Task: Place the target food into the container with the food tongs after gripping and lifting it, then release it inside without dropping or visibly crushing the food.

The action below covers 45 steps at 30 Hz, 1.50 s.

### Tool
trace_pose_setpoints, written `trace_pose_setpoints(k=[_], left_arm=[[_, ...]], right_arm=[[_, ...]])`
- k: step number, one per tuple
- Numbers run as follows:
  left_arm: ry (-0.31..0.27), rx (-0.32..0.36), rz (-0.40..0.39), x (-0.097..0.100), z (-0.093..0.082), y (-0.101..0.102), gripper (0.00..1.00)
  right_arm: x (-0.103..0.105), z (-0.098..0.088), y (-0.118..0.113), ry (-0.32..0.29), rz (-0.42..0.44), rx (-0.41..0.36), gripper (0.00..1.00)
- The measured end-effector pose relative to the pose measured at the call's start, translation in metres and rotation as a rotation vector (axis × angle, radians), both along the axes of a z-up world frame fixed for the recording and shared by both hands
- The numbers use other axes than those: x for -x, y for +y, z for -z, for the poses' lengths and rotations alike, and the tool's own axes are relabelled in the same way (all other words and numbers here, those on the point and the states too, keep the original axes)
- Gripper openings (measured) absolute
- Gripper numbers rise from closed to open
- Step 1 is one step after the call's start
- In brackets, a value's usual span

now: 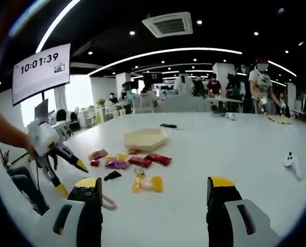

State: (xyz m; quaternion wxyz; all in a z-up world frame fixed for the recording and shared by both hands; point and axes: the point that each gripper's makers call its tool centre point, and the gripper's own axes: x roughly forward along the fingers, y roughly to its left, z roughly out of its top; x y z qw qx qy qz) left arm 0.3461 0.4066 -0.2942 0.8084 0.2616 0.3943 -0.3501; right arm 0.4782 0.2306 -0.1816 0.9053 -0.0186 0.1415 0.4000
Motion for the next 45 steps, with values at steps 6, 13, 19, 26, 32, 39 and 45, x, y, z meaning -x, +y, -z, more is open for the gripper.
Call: trace_pose_setpoints(k=[6,13,19,26,32,39,45], left_arm=[[0.016,0.064,0.012,0.005,-0.007,-0.008,0.65],[0.044,0.142,-0.216,-0.012,-0.018,-0.010,0.67],[0.055,0.080,-0.263,-0.022,-0.023,-0.006,0.68],[0.036,0.073,-0.305,-0.029,-0.023,0.010,0.68],[0.069,0.053,-0.275,-0.021,-0.015,0.010,0.68],[0.067,0.034,-0.216,-0.022,-0.010,0.009,0.68],[0.069,0.006,-0.170,-0.026,-0.010,0.014,0.67]], right_arm=[[0.014,-0.015,0.014,0.022,0.036,-0.011,0.85],[0.006,-0.010,0.022,0.036,-0.124,0.045,0.85],[0.007,-0.007,0.038,0.102,-0.309,0.051,0.85],[-0.006,-0.008,0.050,0.088,-0.297,0.017,0.84],[0.003,-0.006,0.060,0.101,-0.276,0.016,0.83],[0.017,-0.008,0.069,0.102,-0.269,0.026,0.82],[0.022,-0.010,0.069,0.087,-0.263,0.032,0.82]])
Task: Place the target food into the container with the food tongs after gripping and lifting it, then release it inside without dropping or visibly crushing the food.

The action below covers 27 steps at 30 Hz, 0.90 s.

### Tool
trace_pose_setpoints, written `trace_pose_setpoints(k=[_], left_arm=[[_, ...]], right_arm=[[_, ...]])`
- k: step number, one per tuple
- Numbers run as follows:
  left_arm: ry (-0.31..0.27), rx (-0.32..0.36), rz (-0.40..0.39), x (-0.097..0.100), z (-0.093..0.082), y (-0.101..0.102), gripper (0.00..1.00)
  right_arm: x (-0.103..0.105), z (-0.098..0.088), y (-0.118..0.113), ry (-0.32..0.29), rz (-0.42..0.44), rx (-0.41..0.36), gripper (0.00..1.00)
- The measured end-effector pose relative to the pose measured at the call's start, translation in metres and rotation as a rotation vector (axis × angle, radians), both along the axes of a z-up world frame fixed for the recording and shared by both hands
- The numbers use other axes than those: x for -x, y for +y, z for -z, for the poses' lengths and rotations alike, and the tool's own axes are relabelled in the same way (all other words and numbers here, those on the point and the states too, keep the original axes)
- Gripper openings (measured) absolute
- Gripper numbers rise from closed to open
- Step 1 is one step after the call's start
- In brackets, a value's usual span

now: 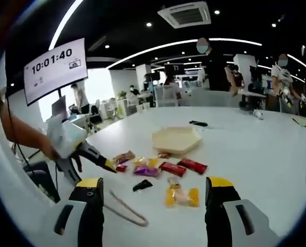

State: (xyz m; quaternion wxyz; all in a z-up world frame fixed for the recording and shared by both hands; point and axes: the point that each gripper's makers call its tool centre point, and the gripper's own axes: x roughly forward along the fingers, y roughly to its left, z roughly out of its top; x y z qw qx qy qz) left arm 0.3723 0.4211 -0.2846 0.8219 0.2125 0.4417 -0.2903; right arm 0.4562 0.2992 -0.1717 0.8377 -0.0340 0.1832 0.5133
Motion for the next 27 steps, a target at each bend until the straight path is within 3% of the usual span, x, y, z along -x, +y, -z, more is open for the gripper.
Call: trace_pose_setpoints(k=[8,10,15,27], left_arm=[[-0.006,-0.001,0.015,-0.006,0.000,0.007,0.65],[0.006,-0.012,0.065,-0.004,0.005,0.004,0.63],[0.016,-0.019,0.089,-0.003,0.008,-0.001,0.62],[0.034,-0.028,0.135,0.004,0.012,-0.006,0.62]], right_arm=[[0.001,0.002,-0.006,0.007,0.032,-0.001,0.82],[0.003,0.005,-0.014,0.012,0.063,-0.002,0.82],[0.004,0.007,-0.016,0.017,0.067,0.002,0.82],[0.000,-0.008,-0.017,-0.017,0.076,0.016,0.82]])
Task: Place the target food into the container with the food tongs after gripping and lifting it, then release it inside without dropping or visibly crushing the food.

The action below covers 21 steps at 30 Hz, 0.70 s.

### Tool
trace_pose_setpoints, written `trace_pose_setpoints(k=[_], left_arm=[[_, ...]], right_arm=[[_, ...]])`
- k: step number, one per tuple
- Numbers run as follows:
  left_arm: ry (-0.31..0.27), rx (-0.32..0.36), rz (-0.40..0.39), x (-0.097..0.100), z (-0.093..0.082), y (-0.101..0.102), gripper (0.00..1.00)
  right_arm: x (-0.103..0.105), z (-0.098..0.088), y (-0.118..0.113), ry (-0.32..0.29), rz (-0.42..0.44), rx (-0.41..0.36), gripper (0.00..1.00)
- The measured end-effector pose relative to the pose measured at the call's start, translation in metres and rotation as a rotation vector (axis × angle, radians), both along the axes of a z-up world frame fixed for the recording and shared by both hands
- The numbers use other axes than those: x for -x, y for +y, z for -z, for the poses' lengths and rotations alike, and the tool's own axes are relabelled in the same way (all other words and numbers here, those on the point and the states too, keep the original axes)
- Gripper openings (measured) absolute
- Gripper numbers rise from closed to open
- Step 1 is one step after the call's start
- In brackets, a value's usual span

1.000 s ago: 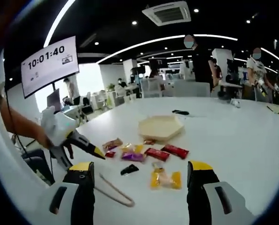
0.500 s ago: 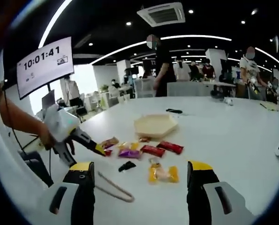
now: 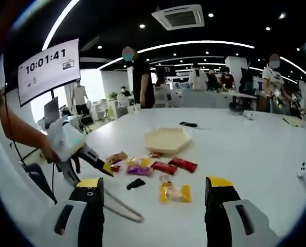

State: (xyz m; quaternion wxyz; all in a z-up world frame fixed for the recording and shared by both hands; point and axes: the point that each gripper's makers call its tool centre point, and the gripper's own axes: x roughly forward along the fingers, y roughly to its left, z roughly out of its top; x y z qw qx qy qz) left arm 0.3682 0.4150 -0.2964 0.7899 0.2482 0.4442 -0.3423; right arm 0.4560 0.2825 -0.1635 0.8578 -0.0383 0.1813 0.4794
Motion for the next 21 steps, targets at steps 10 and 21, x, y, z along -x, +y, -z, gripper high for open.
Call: trace_pose_setpoints(k=[10,21], left_arm=[[-0.004,0.007,0.010,-0.001,-0.002,0.000,0.63],[0.017,-0.021,0.053,-0.001,0.005,-0.003,0.64]], right_arm=[[0.009,-0.001,0.006,0.004,-0.015,0.012,0.82],[0.011,0.002,0.002,0.013,-0.001,0.009,0.82]])
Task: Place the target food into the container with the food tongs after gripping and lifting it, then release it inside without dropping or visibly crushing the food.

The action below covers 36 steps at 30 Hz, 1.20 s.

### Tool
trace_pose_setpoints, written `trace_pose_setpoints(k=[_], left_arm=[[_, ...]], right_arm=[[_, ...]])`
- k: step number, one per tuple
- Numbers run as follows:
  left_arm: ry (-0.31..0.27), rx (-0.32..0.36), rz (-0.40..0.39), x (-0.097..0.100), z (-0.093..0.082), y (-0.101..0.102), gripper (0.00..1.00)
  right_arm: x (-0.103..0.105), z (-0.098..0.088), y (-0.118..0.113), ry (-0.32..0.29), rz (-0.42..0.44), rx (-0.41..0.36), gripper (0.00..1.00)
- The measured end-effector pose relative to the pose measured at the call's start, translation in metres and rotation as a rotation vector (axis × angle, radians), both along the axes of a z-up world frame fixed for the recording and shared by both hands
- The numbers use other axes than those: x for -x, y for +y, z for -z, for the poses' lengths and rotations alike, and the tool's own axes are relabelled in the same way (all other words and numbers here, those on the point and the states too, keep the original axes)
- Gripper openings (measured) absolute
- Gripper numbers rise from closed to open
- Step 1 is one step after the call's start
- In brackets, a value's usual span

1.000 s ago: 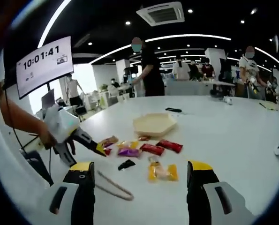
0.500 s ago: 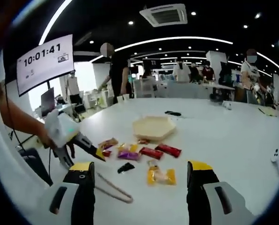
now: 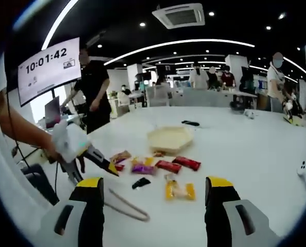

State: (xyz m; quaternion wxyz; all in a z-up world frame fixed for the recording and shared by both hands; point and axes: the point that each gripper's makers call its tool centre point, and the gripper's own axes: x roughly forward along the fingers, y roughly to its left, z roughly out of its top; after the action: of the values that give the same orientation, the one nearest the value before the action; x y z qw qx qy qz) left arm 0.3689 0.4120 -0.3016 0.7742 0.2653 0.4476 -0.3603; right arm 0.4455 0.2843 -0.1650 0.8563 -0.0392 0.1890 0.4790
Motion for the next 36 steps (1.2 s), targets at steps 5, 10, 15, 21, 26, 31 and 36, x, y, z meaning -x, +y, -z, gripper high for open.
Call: trace_pose_setpoints(k=[5,10,15,21,26,31,36], left_arm=[[0.011,-0.011,0.012,-0.001,0.004,-0.003,0.64],[0.021,-0.028,0.027,0.001,0.008,-0.002,0.64],[0.028,-0.042,0.033,0.002,0.011,0.000,0.62],[0.028,-0.043,0.031,0.003,0.012,0.000,0.60],[0.034,-0.034,0.040,0.004,0.013,-0.001,0.57],[0.037,-0.034,0.044,0.004,0.013,-0.002,0.55],[0.044,-0.030,0.047,0.005,0.013,-0.003,0.51]], right_arm=[[-0.002,0.001,-0.005,0.000,0.002,0.012,0.82],[-0.007,-0.002,-0.006,-0.011,0.006,0.006,0.82],[-0.007,-0.001,-0.005,-0.011,0.008,0.004,0.82],[-0.006,0.001,-0.004,-0.005,0.012,0.000,0.82],[-0.007,0.001,-0.006,-0.003,0.017,0.002,0.82],[-0.008,0.001,-0.008,-0.006,0.019,0.005,0.82],[-0.008,0.000,-0.008,-0.006,0.019,0.001,0.82]])
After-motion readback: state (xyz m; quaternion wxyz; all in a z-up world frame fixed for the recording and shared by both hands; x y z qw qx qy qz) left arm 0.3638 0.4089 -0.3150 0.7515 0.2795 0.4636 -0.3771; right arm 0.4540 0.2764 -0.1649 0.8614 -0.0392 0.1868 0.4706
